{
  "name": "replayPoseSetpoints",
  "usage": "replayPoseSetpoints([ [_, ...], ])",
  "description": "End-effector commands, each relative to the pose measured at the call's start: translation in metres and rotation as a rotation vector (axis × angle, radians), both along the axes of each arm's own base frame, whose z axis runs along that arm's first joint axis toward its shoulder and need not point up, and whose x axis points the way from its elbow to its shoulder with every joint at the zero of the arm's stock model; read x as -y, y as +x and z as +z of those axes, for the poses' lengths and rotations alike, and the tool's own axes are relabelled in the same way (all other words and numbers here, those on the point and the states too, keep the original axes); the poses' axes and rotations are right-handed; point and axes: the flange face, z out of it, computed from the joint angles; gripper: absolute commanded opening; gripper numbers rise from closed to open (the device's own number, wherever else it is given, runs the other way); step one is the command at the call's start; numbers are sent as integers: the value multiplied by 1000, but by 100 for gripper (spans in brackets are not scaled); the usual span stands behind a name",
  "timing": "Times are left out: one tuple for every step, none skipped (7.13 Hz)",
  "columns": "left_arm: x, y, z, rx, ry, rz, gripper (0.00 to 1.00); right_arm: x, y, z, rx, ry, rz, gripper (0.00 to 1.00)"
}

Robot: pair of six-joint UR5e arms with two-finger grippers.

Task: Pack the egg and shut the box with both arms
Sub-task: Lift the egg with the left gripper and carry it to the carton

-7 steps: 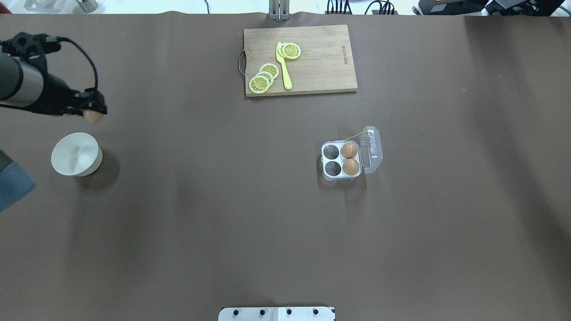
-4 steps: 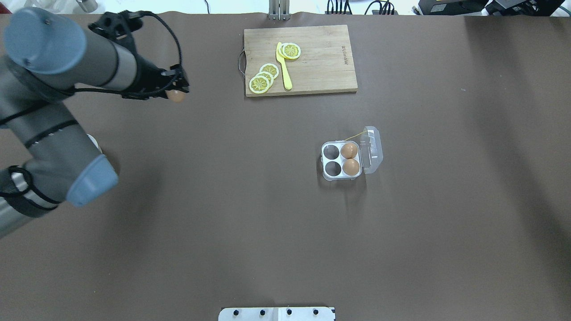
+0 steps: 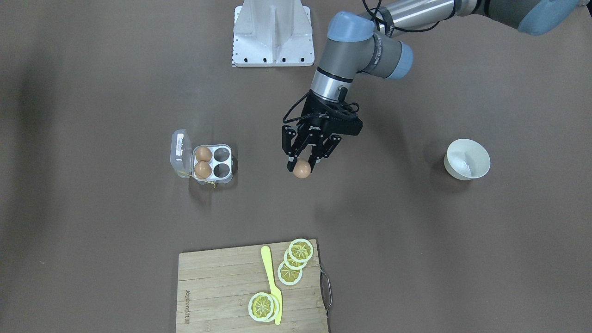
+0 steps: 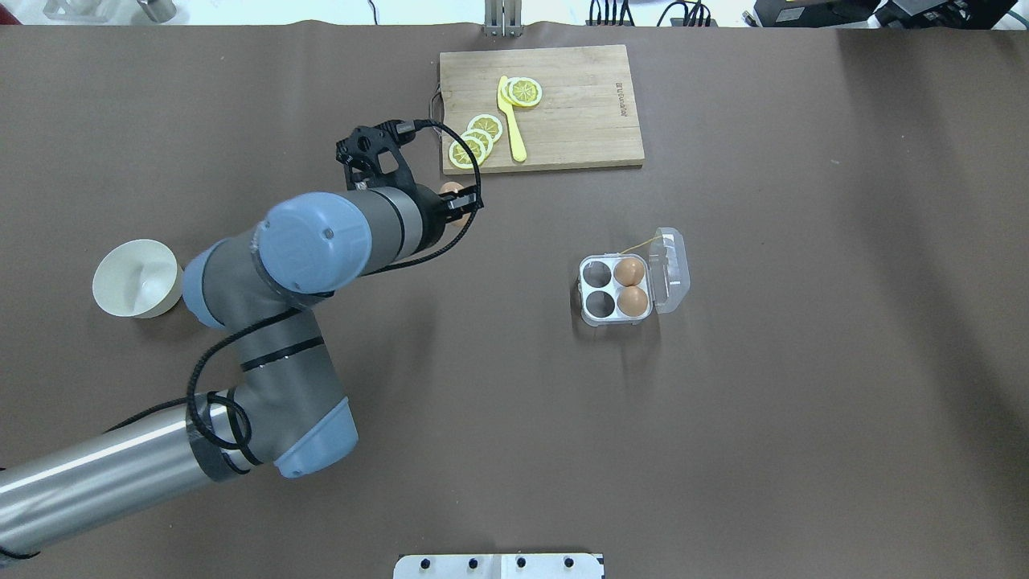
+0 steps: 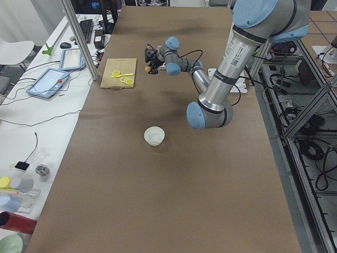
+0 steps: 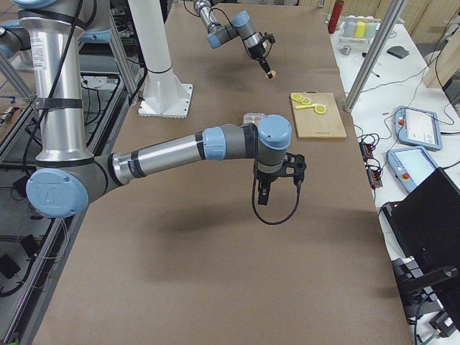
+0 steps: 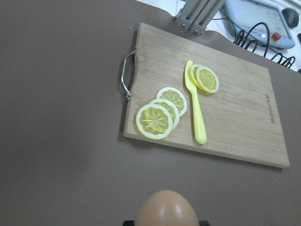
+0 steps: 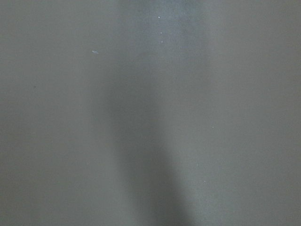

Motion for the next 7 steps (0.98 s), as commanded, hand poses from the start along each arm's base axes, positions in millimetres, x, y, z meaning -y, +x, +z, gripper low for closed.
replayPoseSetpoints([
  [-33,67,-39,-71,49,-51,0,0,-1,-2,2,4,-2,100],
  [-41,79,-40,-76,39,-42,0,-2,-1,-2,6,2,-1,100],
  [-37,103,-46,-76,39,-37,0,-2,-1,-3,10,-1,4,100],
  [-27,126,-50,-81,46,-50,0,-2,-1,-3,10,-1,2,100],
  [-25,137,-52,-82,45,-48,0,-2,-1,-3,11,-4,4,100],
  [-30,142,-59,-87,48,-40,0,-3,-2,-5,13,-2,4,100],
  [-40,150,-63,-88,49,-24,0,-3,-2,-6,13,1,4,100],
])
